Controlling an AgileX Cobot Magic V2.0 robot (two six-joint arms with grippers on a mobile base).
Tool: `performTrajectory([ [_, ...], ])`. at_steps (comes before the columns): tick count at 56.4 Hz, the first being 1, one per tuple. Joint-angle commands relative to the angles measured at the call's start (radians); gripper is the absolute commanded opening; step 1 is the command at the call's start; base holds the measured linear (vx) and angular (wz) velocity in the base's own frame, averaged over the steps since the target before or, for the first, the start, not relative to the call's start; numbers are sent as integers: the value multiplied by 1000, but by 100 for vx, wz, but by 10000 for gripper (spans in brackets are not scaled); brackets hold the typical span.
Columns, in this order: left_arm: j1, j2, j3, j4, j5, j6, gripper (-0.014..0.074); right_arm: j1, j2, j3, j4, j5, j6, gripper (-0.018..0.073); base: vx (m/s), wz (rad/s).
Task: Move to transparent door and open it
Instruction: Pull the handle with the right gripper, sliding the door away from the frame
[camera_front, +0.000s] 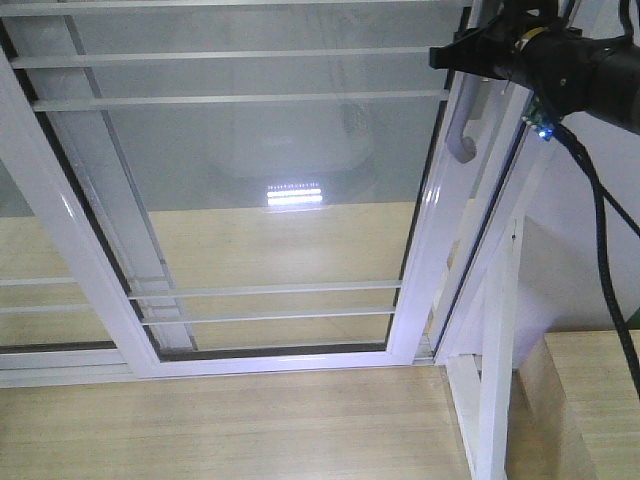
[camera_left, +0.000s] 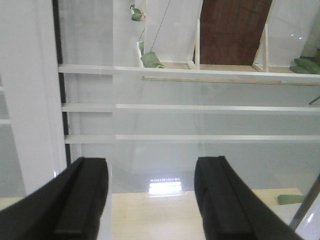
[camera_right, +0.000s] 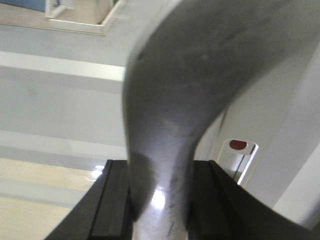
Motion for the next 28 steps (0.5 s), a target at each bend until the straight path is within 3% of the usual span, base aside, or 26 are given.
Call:
performTrajectory([
  [1, -6, -5, -39, -4, -83, -7, 503, 78, -59, -38, 0, -114, -4, -6, 0, 0],
  [18, -6, -5, -39, -4, -83, -7, 503, 174, -59, -38, 0, -126, -26, -6, 0, 0],
  [28, -6, -5, -39, -4, -73, -7, 503, 169, -69, -38, 0, -100, -27, -6, 0, 0],
])
